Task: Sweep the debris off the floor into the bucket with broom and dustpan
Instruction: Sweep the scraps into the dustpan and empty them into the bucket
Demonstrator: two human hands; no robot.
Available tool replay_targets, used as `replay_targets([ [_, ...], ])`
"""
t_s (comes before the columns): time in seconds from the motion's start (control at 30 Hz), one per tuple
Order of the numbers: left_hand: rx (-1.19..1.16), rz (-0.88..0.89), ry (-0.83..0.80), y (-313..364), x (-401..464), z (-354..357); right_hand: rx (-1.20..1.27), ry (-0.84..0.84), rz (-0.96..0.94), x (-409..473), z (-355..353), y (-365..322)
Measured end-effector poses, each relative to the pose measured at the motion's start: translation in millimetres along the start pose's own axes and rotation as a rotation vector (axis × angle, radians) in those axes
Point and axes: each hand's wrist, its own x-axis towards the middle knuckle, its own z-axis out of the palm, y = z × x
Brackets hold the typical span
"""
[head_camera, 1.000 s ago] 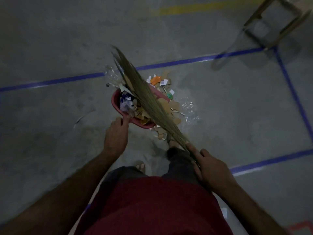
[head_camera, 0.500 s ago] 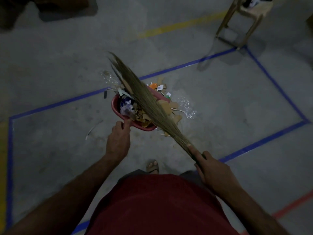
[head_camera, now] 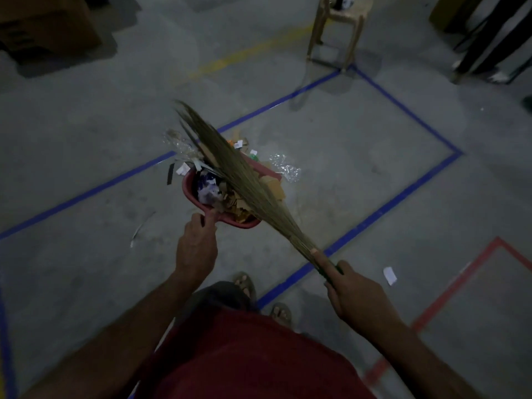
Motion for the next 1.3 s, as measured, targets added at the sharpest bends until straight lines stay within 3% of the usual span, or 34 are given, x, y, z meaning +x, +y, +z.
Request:
replay_targets([
  [0.37,-0.028,0.230,-0.027,4,-60,-8,0.012,0.124,0.220,-128,39,-59],
  [0.7,-0.050,0.526,-0.132,-16,-129,-9,0.125,0.096,0.524,-247,88,-165],
  [0.97,-0.086,0.746,-0.236,28,-185,-4,0.181,0.157,0.751,-338,117,-203],
  [1.3,-0.047,0.995,-0.292,123,-266,4,0.142,0.247,1.006,-444,141,-202],
])
